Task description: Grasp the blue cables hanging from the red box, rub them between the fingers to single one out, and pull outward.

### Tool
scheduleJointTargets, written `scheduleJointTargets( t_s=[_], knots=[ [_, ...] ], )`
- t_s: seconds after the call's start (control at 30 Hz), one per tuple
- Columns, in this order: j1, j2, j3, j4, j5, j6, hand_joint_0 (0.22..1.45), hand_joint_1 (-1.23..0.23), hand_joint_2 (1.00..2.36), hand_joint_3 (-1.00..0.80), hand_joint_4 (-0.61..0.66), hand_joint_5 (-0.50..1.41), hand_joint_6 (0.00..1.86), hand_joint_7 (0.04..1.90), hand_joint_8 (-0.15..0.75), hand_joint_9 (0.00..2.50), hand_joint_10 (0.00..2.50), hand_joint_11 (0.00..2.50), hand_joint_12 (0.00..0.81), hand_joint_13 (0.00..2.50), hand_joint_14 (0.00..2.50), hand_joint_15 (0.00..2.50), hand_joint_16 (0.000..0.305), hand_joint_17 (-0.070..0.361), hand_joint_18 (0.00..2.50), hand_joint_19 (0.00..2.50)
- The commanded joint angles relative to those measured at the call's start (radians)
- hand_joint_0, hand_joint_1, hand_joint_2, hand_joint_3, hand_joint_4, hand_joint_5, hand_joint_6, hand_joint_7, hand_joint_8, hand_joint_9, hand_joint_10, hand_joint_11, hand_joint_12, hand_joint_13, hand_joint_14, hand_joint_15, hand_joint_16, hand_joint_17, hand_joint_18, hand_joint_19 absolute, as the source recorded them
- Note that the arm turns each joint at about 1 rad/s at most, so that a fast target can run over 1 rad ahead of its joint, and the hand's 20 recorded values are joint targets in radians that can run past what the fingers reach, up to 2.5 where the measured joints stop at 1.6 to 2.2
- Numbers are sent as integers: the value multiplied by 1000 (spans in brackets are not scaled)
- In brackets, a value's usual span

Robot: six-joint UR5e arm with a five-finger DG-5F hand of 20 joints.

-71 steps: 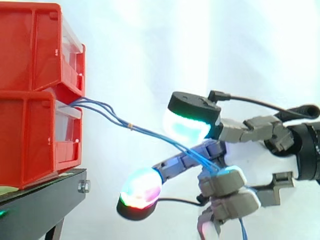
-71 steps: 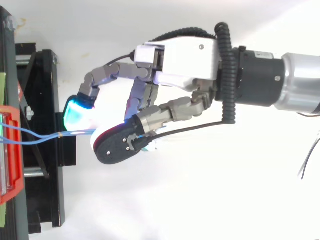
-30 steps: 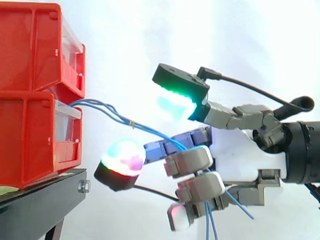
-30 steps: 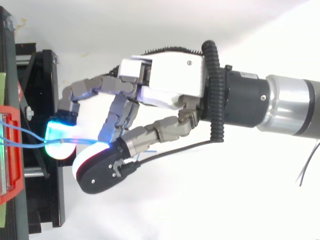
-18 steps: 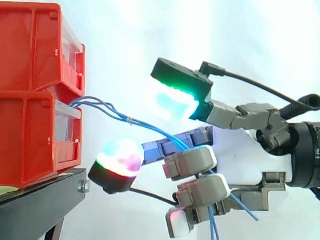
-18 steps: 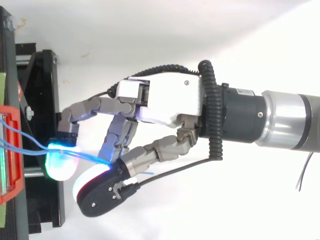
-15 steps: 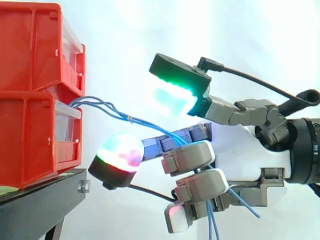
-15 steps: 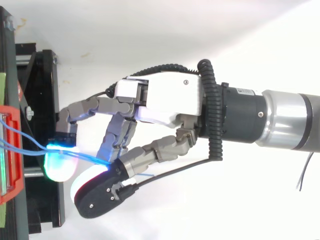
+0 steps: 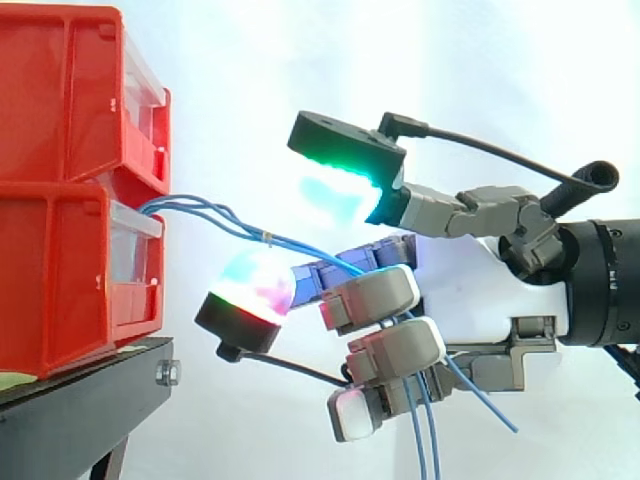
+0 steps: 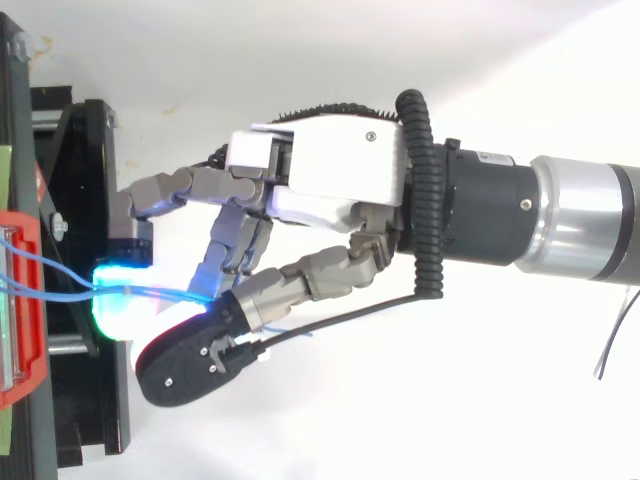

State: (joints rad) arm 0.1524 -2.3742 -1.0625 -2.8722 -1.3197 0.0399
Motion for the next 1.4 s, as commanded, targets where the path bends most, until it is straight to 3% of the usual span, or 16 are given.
scheduleJointTargets(
  t_s=[0.0,0.37,0.57,0.73,0.83,1.1,1.2,1.37],
  knots=[
    [-7,0,1,-12,-1,0,609,-713,1007,-416,160,-77,501,1298,245,1272,19,1329,315,1320,29,1112,51,114,846,687],
    [-23,1,1,-21,-1,-5,606,-698,1006,-431,152,-73,519,1304,244,1298,18,1351,317,1342,28,1114,51,114,865,684],
    [-23,1,21,-21,-1,-34,610,-697,1010,-372,106,-98,626,1182,247,1302,17,1359,323,1346,30,1110,51,114,874,685],
    [-25,1,29,-21,2,-46,598,-735,1015,-271,107,-148,795,929,246,1286,16,1391,322,1341,28,1119,52,116,881,699],
    [-23,3,36,-25,2,-49,596,-757,1017,-223,108,-162,861,871,251,1293,14,1402,328,1346,27,1112,53,119,897,690],
    [-20,3,36,-27,2,-49,627,-820,1023,-106,-3,-170,906,940,255,1286,15,1418,336,1337,28,1108,53,119,909,691],
    [-20,3,38,-35,2,-48,642,-889,1022,-161,3,-176,916,913,250,1271,14,1431,330,1328,28,1110,52,116,910,693],
    [-22,3,38,-47,2,-48,638,-871,1006,-431,78,-165,902,895,258,1303,16,1423,335,1325,28,1103,51,115,915,683]
  ],
)
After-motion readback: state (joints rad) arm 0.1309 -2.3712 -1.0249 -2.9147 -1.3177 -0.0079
